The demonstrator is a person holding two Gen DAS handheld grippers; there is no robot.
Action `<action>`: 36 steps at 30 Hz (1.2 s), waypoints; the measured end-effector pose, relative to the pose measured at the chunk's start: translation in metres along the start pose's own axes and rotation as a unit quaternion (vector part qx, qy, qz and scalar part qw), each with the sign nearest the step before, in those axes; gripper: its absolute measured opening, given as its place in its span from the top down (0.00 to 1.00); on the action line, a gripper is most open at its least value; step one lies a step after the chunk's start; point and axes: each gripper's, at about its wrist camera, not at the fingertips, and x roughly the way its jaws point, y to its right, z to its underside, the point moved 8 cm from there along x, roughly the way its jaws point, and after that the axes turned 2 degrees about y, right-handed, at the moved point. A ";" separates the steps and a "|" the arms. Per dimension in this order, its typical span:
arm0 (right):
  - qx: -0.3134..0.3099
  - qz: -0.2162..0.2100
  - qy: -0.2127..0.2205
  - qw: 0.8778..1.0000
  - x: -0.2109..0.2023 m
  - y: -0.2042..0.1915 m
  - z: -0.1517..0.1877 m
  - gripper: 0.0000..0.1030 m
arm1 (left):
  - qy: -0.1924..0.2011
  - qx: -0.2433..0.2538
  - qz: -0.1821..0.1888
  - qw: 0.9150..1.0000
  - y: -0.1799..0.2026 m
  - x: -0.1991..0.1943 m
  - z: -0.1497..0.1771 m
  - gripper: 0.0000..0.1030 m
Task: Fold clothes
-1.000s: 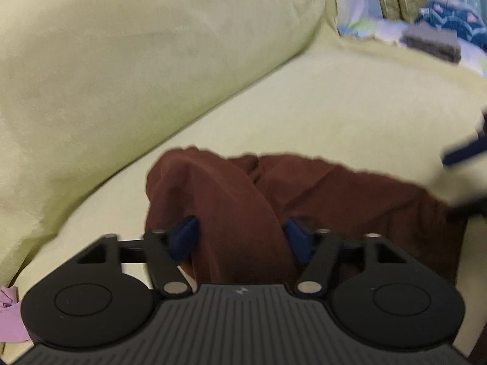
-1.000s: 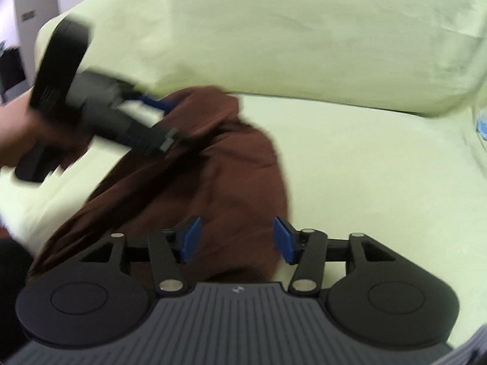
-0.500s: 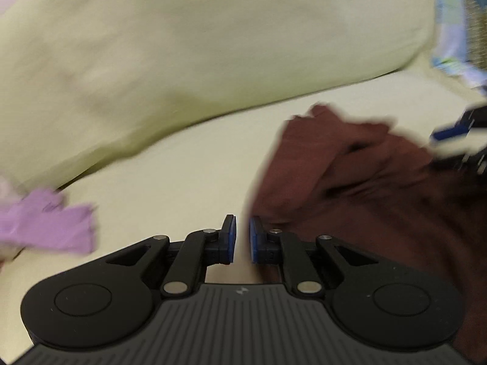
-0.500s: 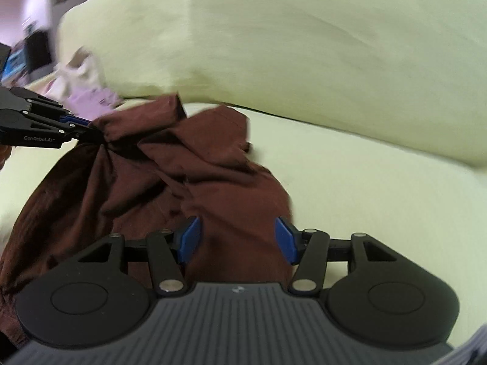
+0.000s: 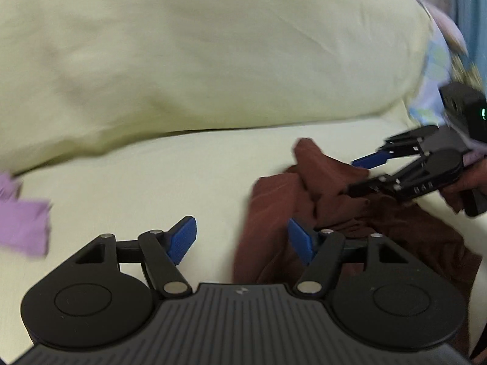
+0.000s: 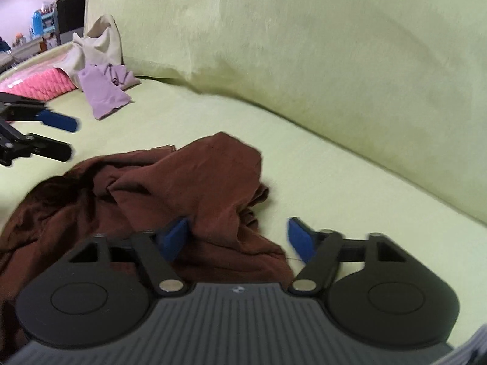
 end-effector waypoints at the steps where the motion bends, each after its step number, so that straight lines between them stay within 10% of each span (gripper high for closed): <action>1: -0.001 -0.005 -0.002 1.000 0.002 -0.002 0.000 0.76 | -0.017 0.002 0.012 1.000 0.001 0.014 -0.002 0.34; 2: -0.002 -0.009 -0.004 1.000 0.004 -0.004 0.000 0.86 | -0.036 0.002 0.025 0.999 0.003 0.025 -0.001 0.36; 5: -0.019 -0.007 0.000 1.000 0.003 -0.011 -0.002 0.96 | -0.066 -0.004 0.053 0.996 0.009 0.042 0.001 0.95; 11: -0.009 0.078 0.070 0.994 -0.053 0.014 -0.016 0.97 | 0.026 -0.039 -0.003 0.999 -0.019 0.012 -0.024 0.95; 14: -0.001 0.187 0.102 0.977 -0.082 0.046 -0.020 0.97 | 0.049 -0.051 -0.064 0.995 -0.042 0.008 -0.029 0.95; 19: 0.060 0.265 0.042 0.961 -0.080 0.089 0.019 0.97 | 0.018 -0.092 -0.112 0.989 -0.073 0.027 -0.004 0.93; 25: 0.113 0.274 -0.001 0.955 -0.067 0.115 0.059 0.94 | -0.006 -0.112 -0.161 0.981 -0.099 0.025 0.020 0.79; 27: 0.121 0.290 0.012 0.949 -0.074 0.119 0.057 0.71 | -0.003 -0.121 -0.184 0.975 -0.112 0.016 0.021 0.80; 29: 0.116 0.304 0.032 0.945 -0.086 0.115 0.050 0.71 | 0.008 -0.122 -0.198 0.973 -0.117 -0.002 0.021 0.78; 36: 0.083 0.198 0.068 0.974 -0.136 0.023 0.069 0.55 | 0.026 -0.006 -0.120 0.992 -0.018 -0.065 0.027 0.55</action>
